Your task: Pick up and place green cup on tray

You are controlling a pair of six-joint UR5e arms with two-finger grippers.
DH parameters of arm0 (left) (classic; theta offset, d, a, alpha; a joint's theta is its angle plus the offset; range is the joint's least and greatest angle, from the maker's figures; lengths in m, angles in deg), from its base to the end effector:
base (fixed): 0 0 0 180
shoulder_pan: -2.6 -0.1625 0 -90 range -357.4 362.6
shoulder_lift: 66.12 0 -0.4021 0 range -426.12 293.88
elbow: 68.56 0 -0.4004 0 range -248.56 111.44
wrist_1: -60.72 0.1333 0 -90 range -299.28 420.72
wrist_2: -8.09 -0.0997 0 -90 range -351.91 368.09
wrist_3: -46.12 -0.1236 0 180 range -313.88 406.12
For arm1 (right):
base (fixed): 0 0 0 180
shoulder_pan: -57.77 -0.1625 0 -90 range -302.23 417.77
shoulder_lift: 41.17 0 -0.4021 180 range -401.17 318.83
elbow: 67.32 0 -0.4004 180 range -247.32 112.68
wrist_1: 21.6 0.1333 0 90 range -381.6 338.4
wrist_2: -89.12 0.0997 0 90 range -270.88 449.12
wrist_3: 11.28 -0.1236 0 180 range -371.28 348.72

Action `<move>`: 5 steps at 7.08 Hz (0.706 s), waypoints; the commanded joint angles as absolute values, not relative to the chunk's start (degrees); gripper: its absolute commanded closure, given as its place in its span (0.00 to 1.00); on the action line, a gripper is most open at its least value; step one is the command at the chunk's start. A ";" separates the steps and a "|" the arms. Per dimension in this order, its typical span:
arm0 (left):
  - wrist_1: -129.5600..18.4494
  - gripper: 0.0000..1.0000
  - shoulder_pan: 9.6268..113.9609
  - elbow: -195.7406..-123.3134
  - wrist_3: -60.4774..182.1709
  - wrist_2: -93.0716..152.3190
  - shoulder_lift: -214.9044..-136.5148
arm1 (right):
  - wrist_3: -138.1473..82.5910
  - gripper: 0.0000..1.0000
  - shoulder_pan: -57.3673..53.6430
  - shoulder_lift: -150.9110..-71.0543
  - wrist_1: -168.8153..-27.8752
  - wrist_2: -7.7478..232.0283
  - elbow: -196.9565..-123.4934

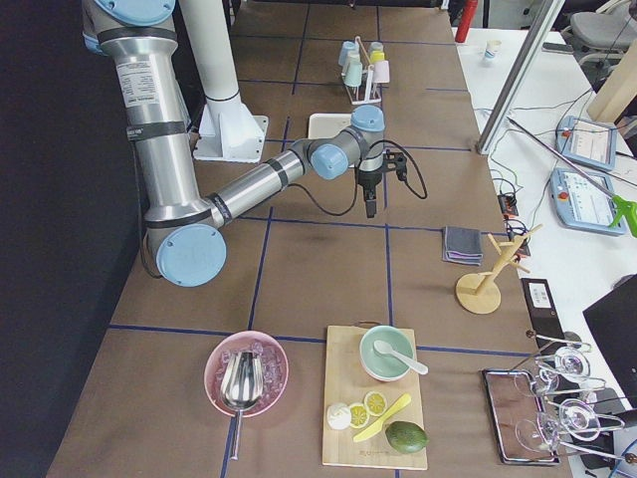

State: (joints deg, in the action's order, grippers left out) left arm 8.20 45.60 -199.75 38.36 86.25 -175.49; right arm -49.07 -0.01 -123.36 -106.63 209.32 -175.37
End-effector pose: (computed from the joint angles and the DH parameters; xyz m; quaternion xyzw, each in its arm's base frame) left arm 0.2350 -0.4361 0.2653 0.2214 -0.0284 0.4299 0.8749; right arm -0.2359 -0.5077 0.4269 0.0661 -0.3529 -0.0239 0.9330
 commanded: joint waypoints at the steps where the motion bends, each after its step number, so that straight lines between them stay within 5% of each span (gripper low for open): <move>1: 8.34 0.00 38.03 -199.87 26.26 74.82 -175.63 | -48.02 0.00 -0.94 -124.14 -106.68 209.97 -175.34; 5: 8.25 0.00 27.33 -199.69 21.33 60.59 -175.63 | -48.02 0.00 -1.20 -125.63 -106.59 211.28 -175.34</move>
